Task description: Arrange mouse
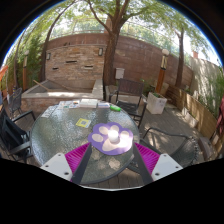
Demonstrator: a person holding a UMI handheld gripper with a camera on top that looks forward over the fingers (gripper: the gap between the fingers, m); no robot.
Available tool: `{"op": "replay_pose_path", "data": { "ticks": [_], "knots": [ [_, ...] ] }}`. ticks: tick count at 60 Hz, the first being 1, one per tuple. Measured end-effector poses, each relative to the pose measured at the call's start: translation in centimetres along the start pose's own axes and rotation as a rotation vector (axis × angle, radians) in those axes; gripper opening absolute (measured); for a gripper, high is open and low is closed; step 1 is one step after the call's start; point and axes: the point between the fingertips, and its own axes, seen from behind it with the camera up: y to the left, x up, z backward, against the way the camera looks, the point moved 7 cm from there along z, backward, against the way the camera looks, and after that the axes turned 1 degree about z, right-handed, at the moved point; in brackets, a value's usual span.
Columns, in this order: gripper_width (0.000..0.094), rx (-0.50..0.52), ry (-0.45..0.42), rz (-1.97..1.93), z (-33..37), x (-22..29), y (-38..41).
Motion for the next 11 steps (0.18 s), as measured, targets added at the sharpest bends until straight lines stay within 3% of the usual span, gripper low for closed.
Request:
{"op": "replay_pose_path", "data": {
  "ticks": [11],
  "knots": [
    [0.0849,0.002,0.012,0.001,0.66,0.05,0.33]
  ]
}}
